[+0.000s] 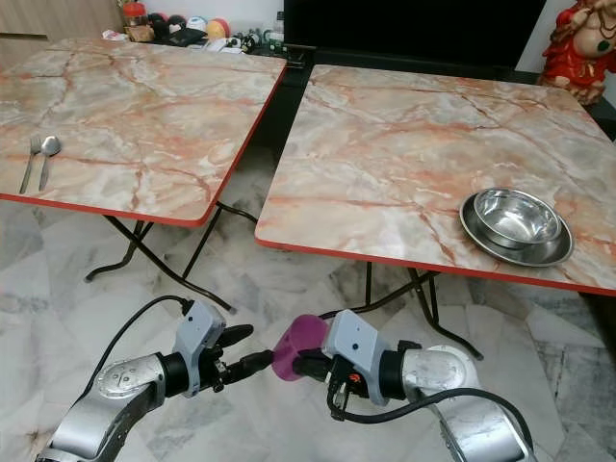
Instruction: Setting the table
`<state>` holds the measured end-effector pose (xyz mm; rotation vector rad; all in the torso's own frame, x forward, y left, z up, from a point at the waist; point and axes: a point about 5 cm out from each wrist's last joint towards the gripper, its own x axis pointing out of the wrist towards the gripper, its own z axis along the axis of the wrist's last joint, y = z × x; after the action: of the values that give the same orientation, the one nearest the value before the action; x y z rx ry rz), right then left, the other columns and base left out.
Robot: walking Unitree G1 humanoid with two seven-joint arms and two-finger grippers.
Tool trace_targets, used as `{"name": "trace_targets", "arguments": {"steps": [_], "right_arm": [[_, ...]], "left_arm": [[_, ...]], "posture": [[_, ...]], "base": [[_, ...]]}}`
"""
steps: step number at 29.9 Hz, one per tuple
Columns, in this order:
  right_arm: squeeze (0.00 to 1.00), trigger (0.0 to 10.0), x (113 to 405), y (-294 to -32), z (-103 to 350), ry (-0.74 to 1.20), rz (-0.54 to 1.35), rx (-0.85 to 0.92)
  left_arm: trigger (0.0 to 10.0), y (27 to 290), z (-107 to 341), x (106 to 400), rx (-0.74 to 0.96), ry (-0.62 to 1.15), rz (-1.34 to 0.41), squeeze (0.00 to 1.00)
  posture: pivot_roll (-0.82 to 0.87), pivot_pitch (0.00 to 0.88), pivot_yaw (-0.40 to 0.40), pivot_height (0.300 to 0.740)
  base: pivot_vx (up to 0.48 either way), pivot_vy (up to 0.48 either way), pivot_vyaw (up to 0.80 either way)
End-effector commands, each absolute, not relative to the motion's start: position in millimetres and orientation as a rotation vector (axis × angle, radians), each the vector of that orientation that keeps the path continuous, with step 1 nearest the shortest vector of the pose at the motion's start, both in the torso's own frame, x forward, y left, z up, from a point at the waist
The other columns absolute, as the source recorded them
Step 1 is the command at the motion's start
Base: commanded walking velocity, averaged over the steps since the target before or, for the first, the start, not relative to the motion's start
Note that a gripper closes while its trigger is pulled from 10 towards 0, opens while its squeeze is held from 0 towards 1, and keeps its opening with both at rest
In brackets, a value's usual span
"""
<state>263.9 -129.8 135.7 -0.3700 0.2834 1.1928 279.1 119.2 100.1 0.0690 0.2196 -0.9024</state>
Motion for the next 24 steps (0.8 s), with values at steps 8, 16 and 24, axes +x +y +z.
{"name": "trace_targets", "arguments": {"steps": [8,16,24], "right_arm": [[0.0,10.0,263,-112,156,0.124,1.243,-0.372],[0.0,10.0,255,-132,127,0.282,1.201,-0.392],[0.0,10.0,247,-146,94,0.429,1.16,-0.402]], "left_arm": [[10.0,96,91,268,0.052,0.243,-1.008,0.0],[10.0,118,98,285,-0.039,0.196,-0.852,0.0],[10.0,124,100,288,-0.061,0.175,-0.808,0.0]], "posture": [[-0.04,0.156,-0.056,0.74],[-0.04,0.156,-0.053,0.74],[-0.04,0.157,-0.053,0.74]], "base": [[0.0,0.0,0.0],[0.0,0.0,0.0],[0.0,0.0,0.0]]}}
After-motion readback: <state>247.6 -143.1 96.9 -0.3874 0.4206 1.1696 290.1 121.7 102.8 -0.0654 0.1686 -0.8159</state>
